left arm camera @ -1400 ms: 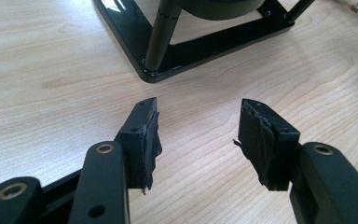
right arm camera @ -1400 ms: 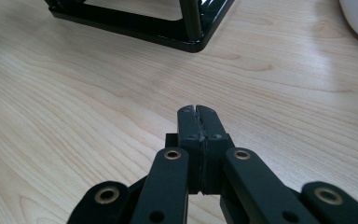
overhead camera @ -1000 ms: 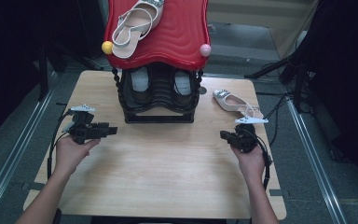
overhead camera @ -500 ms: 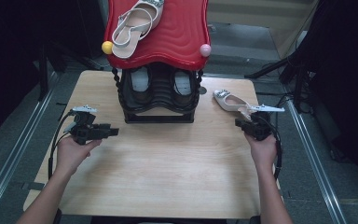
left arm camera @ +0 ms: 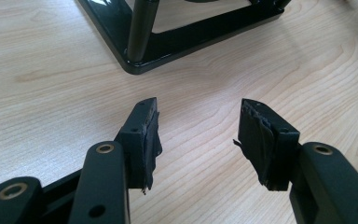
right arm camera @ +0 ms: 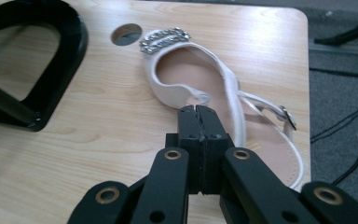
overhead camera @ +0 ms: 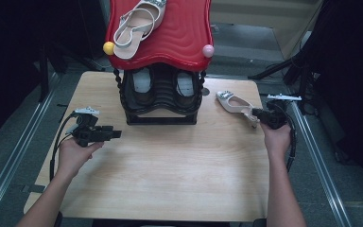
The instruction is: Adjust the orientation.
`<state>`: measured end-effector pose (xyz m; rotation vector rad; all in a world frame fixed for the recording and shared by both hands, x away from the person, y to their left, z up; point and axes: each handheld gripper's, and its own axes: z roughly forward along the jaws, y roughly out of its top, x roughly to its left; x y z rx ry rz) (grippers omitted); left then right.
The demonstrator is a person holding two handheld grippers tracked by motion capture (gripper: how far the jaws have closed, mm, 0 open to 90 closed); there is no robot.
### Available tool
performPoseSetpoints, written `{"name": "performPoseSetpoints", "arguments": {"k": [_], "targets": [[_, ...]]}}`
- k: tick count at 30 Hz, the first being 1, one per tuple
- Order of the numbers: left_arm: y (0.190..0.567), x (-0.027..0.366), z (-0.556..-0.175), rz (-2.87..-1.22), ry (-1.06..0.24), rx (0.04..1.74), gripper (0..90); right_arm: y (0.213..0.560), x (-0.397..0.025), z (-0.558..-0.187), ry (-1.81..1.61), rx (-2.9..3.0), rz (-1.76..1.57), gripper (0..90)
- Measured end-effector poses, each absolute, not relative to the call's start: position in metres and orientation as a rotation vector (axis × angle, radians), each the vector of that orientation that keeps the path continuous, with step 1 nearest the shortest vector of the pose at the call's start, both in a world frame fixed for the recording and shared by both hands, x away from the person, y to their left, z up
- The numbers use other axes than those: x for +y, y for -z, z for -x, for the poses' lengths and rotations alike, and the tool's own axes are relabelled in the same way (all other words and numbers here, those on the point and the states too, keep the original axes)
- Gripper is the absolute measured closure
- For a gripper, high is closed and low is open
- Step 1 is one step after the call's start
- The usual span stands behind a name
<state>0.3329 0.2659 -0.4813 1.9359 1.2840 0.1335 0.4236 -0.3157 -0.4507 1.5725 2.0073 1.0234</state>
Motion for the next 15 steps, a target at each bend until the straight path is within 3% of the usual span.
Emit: {"name": "performPoseSetpoints", "arguments": {"k": [15], "targets": [[0.483,0.264,-0.334,-1.943,-0.129,1.278,48.4,0.48,-0.308,-0.438,-0.977,2.007,-1.634,90.0]]}}
